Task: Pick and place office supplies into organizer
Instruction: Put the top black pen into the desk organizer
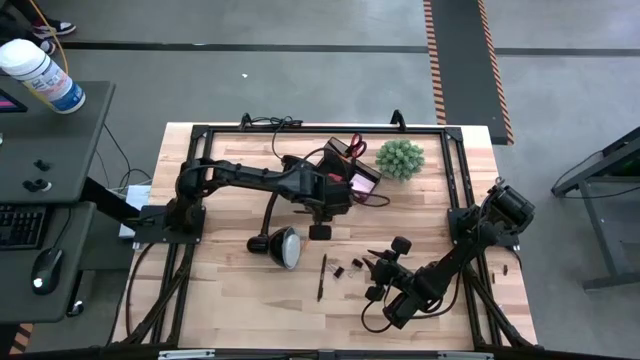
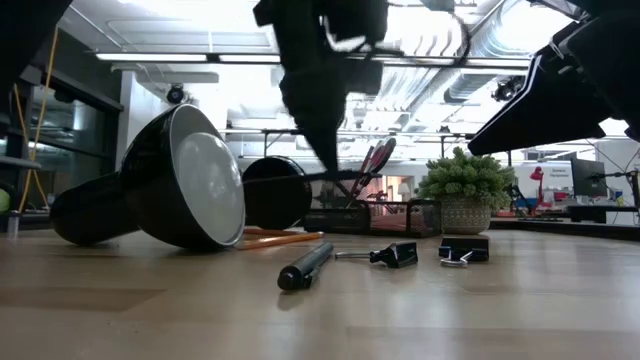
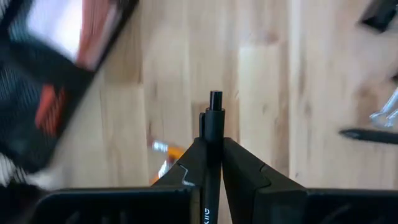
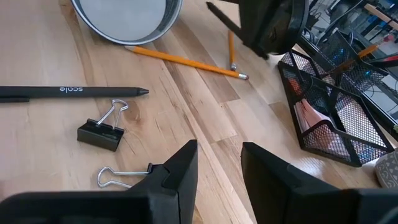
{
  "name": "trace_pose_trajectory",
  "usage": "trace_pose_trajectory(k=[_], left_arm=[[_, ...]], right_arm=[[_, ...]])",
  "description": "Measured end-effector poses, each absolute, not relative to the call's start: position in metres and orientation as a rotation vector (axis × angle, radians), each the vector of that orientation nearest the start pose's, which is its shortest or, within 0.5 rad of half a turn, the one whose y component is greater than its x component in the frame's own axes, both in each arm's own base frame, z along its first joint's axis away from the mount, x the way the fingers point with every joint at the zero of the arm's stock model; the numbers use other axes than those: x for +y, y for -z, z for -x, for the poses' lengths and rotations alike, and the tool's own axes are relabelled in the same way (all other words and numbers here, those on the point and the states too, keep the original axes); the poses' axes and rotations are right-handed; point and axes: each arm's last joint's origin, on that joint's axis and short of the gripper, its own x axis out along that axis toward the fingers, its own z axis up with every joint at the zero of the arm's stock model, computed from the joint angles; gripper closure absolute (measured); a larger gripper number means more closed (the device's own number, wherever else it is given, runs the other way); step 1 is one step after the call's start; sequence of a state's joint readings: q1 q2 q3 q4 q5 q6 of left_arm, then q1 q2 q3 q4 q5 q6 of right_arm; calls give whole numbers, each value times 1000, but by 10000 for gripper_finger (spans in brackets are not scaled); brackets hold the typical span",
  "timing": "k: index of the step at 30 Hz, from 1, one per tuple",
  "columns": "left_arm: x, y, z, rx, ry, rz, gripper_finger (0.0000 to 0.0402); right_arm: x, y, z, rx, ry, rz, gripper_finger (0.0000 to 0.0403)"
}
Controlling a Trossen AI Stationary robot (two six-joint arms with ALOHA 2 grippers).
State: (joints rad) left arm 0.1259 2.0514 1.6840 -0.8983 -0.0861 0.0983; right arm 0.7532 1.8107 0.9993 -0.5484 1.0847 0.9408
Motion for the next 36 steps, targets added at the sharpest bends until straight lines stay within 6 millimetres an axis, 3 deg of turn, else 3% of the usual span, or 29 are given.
trace_pose_trajectory(k=[6, 9, 17, 26, 31, 36], left_arm=[[52, -232, -428, 1190, -57, -161, 397], [62, -239, -429, 1172, -64, -185, 395], [110, -274, -412, 1068, -127, -136, 375], [162, -328, -397, 661, -83, -94, 374], [187, -333, -397, 486, 1, -96, 374], [210, -305, -394, 422, -23, -139, 374]], right_arm=[[195, -144, -245, 584, 590, 201, 289], [195, -144, -245, 586, 589, 200, 289], [195, -144, -245, 588, 588, 198, 289], [195, -144, -245, 579, 592, 201, 289], [196, -144, -246, 573, 590, 190, 289], [196, -145, -246, 568, 591, 187, 289]])
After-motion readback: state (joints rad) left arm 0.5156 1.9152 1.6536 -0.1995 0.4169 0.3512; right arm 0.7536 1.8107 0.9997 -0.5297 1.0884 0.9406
